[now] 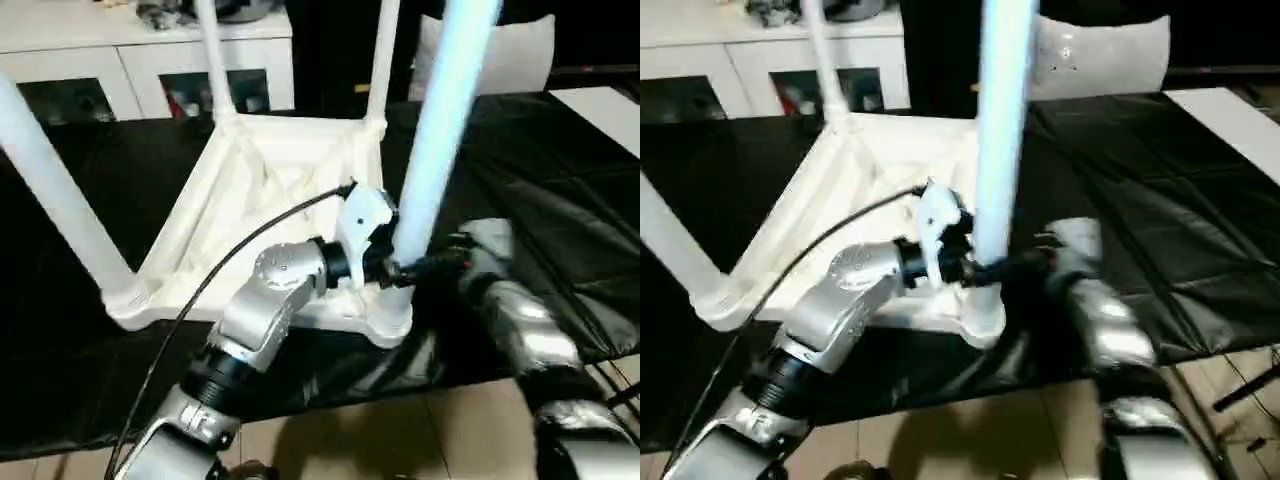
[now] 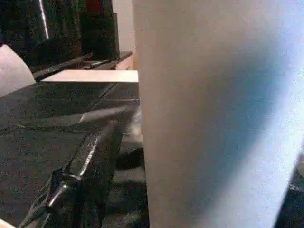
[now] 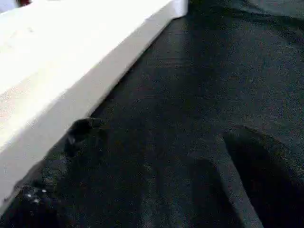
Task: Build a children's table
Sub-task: Rotate table base
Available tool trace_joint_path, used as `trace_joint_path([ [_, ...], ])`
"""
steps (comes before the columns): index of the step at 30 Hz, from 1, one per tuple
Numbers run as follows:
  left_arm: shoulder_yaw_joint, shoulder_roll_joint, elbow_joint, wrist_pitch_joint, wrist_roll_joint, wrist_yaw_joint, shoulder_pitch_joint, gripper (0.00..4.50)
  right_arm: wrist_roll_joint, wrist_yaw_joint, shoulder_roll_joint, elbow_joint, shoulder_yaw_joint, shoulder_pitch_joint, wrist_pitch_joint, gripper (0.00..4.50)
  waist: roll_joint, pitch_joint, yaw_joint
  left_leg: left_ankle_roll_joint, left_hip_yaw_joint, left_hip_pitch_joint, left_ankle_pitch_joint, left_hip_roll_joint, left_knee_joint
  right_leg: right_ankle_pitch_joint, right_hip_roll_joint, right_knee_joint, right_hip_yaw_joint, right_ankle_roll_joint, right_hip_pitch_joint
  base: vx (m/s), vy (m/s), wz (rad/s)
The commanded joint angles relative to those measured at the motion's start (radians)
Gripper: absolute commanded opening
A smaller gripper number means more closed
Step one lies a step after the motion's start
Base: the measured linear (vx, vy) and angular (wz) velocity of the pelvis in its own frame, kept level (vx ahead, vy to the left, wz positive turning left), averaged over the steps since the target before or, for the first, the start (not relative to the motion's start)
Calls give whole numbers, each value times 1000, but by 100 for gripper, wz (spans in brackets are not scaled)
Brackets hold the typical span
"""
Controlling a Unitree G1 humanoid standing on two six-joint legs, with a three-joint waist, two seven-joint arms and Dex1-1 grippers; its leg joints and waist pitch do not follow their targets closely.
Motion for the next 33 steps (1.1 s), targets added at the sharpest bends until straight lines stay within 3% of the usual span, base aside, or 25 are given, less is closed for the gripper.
trace_joint_path([
  [1,10,44,-48,40,-26,-68,39,350,50,75,-26,-107,-23,51,5,450,-6,-70,8,62,-22,13,-186,54,-65,-45,-76,-86,47,-247,51,0,0,0],
  [3,2,81,-74,67,-49,-120,63,350,64,96,-48,-161,-31,85,32,450,-5,-69,9,74,-21,13,-179,52,-64,-55,-76,-88,48,-244,49,0,0,0],
  [4,-5,109,-80,69,-52,-149,76,350,61,95,-63,-193,-34,105,34,450,15,-70,10,72,-21,15,-179,50,-63,-90,-74,-91,46,-241,45,0,0,0],
  [6,-11,140,-74,61,-46,-178,86,350,54,94,-78,-221,-35,121,29,450,5,-67,5,62,-20,17,-204,51,-67,-132,-69,-98,45,-231,42,0,0,0],
  [7,-9,170,-36,35,-24,-199,82,350,18,48,-97,-247,-34,130,25,450,18,-66,4,50,-20,19,-223,50,-69,-172,-70,-102,45,-224,37,0,0,0],
  [9,-7,201,8,16,-6,-224,71,350,32,68,-113,-312,-36,153,55,450,14,-64,2,42,-20,21,-234,49,-71,-201,-67,-105,47,-210,37,0,0,0],
  [11,-13,243,56,-11,13,-272,58,350,65,142,-138,-383,-29,181,77,450,17,-65,7,45,-20,21,-236,48,-70,-220,-69,-108,49,-192,37,0,0,0],
  [12,-17,263,79,-14,20,-294,49,350,82,186,-154,-416,-18,196,100,450,7,-68,10,58,-20,18,-207,50,-70,-200,-70,-105,49,-181,38,0,0,0],
  [14,-37,298,144,-50,67,-311,23,334,113,274,-190,-486,13,234,144,450,9,-69,14,72,-20,15,-182,50,-69,-173,-68,-101,49,-179,38,0,0,0],
  [16,-54,316,195,-89,101,-323,5,316,128,322,-212,-520,34,254,170,450,4,-71,14,85,-21,11,-154,51,-67,-136,-71,-99,47,-187,38,0,0,0],
  [17,-63,322,216,-105,114,-329,-3,313,131,336,-219,-531,42,260,176,450,7,-71,19,88,-22,14,-152,51,-66,-137,-71,-99,47,-187,37,0,0,0],
  [19,-79,327,276,-145,136,-350,-28,296,135,374,-231,-549,58,267,177,450,3,-73,20,90,-20,12,-144,52,-65,-126,-75,-96,46,-196,37,0,0,0],
  [20,-82,326,306,-149,133,-379,-47,287,154,398,-241,-574,63,270,214,450,7,-73,20,89,-21,10,-138,53,-64,-118,-78,-94,46,-199,38,0,0,0],
  [23,-88,330,320,-131,117,-443,-69,262,205,449,-263,-627,63,281,275,450,4,-77,27,103,-19,9,-112,55,-61,-74,-78,-87,46,-215,38,0,0,0],
  [24,-95,337,325,-121,116,-481,-79,252,220,475,-278,-651,66,287,293,450,23,-77,31,108,-21,9,-113,55,-60,-68,-78,-86,45,-222,35,0,0,0],
  [25,-99,339,336,-127,122,-495,-84,244,222,493,-288,-666,72,293,301,450,23,-78,31,111,-21,8,-109,57,-58,-44,-77,-85,45,-226,34,0,0,0],
  [26,-103,341,341,-133,129,-502,-86,238,220,510,-299,-677,79,300,301,450,30,-77,31,112,-21,8,-115,55,-58,-43,-76,-87,45,-227,34,0,0,0],
  [27,-110,341,349,-143,137,-509,-86,234,218,519,-307,-686,82,306,301,450,21,-77,32,108,-21,7,-126,55,-58,-41,-77,-87,45,-228,36,0,0,0],
  [32,-119,316,407,-194,163,-503,-89,200,230,565,-343,-736,96,339,326,450,20,-76,37,96,-21,8,-153,56,-60,-110,-79,-96,44,-215,36,0,0,0],
  [33,-117,311,419,-202,170,-495,-93,196,233,570,-346,-745,99,343,335,450,7,-75,40,97,-22,7,-146,56,-61,-120,-81,-95,44,-210,38,0,0,0],
])
